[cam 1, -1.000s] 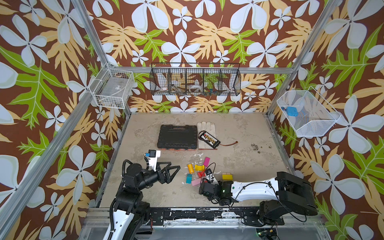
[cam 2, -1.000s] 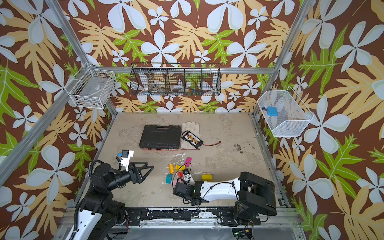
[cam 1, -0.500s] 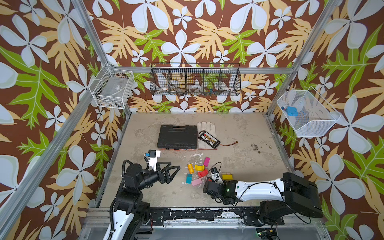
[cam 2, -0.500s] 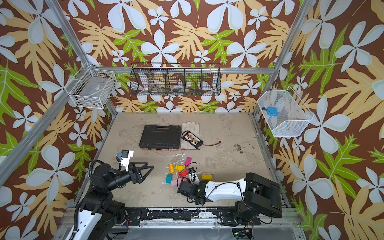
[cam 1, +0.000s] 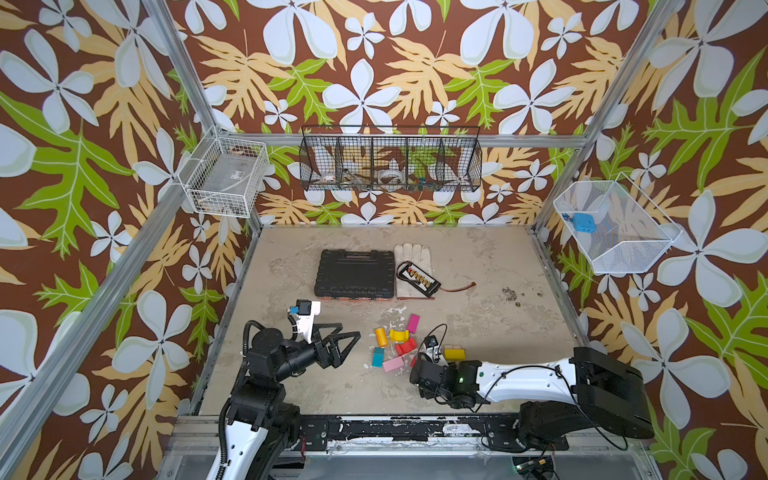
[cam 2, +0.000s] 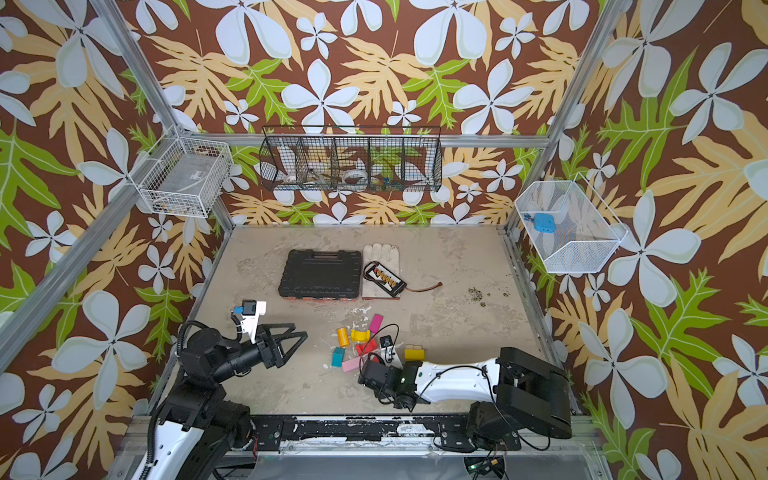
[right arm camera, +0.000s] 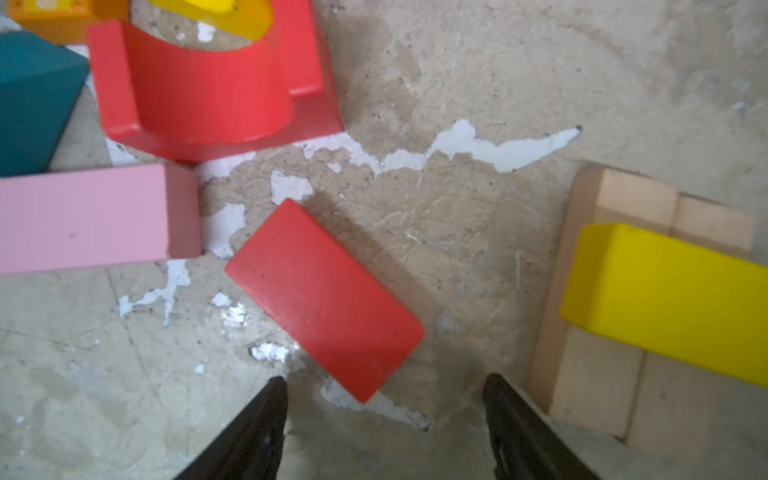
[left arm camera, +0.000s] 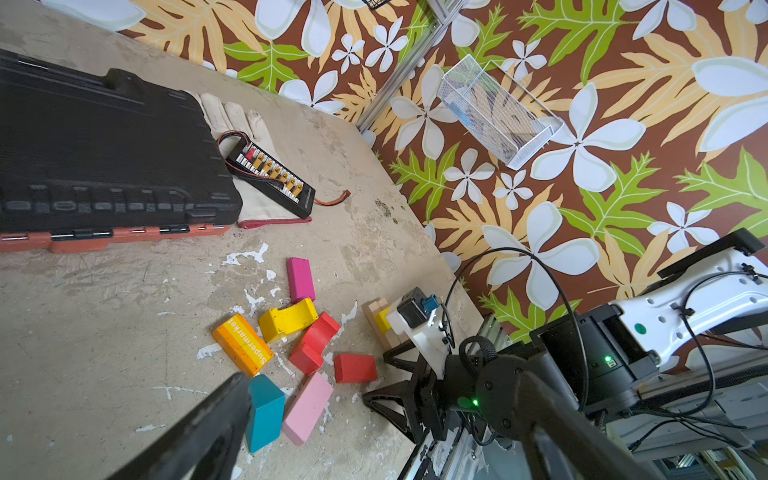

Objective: Build the wood block tower
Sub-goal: 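Lower the right gripper around the red block and close it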

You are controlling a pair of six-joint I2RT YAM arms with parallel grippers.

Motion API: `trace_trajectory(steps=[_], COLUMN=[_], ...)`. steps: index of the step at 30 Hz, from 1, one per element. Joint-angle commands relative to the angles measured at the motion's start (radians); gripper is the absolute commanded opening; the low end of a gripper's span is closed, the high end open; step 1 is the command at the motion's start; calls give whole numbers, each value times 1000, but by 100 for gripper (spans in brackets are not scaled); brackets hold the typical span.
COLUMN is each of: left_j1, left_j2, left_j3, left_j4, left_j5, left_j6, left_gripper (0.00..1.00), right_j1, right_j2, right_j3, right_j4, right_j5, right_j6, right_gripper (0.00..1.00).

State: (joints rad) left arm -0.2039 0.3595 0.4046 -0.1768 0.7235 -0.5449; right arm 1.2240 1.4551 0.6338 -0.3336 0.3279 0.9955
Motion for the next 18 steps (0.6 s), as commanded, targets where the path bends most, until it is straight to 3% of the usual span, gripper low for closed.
trace_trajectory(steps=[1, 6, 13, 18], left_j1=[1, 1, 1, -1], left_j2=[5, -11, -11, -10], left_j3=[-3, -3, -4, -4], left_j4=[28, 29, 30, 31], left_j5=[15, 16, 21, 22], left_j6=[-1, -4, -3, -4], left_gripper=[100, 100, 100, 100], right_j1=[0, 1, -10, -15], right_j2=[42, 98, 140, 171], right_j3=[32, 75, 117, 138], right_j4=[36, 37, 12, -2], right_j5=[-86, -87, -50, -34], right_j6=[29, 41, 54, 51], right_gripper=[74, 75, 85, 85])
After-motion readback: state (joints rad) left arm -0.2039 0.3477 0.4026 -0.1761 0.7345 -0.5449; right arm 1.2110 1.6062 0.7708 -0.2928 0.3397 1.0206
